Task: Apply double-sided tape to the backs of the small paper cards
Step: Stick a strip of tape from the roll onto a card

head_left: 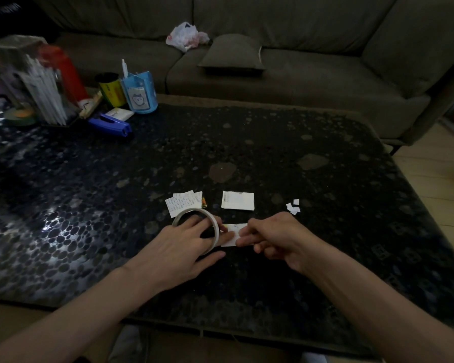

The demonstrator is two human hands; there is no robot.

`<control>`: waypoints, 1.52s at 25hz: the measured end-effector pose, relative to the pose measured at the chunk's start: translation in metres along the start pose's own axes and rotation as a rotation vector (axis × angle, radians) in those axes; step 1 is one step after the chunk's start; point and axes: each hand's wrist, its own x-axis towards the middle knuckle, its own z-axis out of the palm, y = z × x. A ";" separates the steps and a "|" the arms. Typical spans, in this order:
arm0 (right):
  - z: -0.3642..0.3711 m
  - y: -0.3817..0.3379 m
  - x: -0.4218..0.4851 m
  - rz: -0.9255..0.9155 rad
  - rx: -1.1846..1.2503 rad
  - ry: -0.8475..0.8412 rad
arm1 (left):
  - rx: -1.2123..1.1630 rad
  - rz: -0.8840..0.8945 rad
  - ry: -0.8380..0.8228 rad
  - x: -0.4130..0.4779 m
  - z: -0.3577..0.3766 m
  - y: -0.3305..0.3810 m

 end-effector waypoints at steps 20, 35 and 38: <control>0.002 0.017 0.011 -0.502 -0.571 0.359 | 0.092 0.017 0.009 -0.001 0.006 0.000; 0.003 0.017 0.017 -0.452 -0.628 0.370 | 0.052 0.024 -0.001 -0.007 0.005 -0.003; 0.003 0.017 0.019 -0.454 -0.623 0.386 | 0.006 -0.001 0.010 -0.006 0.002 -0.004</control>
